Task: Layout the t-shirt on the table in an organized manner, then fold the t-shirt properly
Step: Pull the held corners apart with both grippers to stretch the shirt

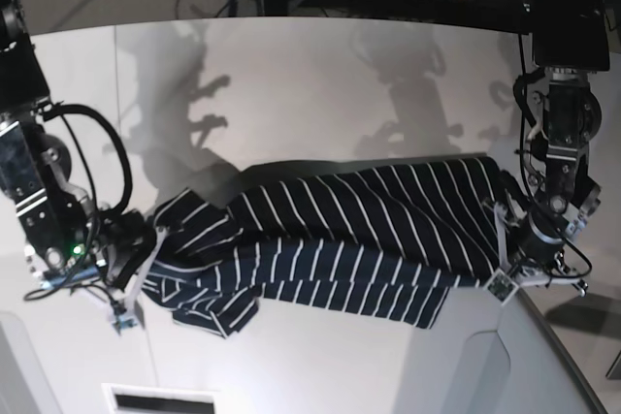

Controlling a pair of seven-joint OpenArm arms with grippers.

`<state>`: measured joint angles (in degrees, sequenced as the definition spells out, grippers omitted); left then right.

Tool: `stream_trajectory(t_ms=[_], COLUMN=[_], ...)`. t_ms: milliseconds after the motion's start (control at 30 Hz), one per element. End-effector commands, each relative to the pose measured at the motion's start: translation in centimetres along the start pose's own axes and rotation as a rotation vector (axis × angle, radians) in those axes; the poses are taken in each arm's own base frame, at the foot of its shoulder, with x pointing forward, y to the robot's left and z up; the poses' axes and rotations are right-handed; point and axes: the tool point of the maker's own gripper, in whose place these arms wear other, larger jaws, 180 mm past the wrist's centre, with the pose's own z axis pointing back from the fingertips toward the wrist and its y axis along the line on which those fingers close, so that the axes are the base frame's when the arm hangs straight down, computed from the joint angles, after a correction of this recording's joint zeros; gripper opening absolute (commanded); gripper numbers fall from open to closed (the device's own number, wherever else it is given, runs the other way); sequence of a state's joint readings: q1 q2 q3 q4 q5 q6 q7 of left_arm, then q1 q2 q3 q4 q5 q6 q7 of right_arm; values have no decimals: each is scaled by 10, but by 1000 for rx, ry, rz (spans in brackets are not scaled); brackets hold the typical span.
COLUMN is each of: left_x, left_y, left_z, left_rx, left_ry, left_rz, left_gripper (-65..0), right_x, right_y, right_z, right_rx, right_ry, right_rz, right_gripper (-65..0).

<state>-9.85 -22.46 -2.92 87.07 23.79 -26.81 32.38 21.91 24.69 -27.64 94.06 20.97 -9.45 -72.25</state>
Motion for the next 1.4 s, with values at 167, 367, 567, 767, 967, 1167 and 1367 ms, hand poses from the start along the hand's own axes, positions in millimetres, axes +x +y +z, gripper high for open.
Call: stream_trajectory(t_ms=[167, 367, 567, 767, 967, 1167, 1367], left_x=[3, -4, -12, -56, -100, -122, -124], left_y=[49, 53, 6, -57, -103, -111, -107], left_z=[7, 10, 40, 68, 90, 92, 85], left_rx=[113, 119, 60, -70, -169, -153, -142], left_ry=[-16, -4, -27, 42, 140, 223, 236], left_rz=[22, 0, -67, -113, -181, -269, -278], left_gripper=[-650, -650, -650, -650, -650, -650, -650], right_x=[9, -28, -95, -158, -203, -225, -205], right_y=[-42, -63, -11, 31, 75, 83, 47], right_z=[13, 6, 9, 33, 29, 21, 16], right_rx=[-96, -142, -19, 97, 191, 203, 130], right_ry=[-11, 72, 148, 233, 323, 396, 330], right_rz=[3, 10, 15, -104, -162, -192, -264], right_gripper=[-648, -648, -648, -648, -648, -648, -650])
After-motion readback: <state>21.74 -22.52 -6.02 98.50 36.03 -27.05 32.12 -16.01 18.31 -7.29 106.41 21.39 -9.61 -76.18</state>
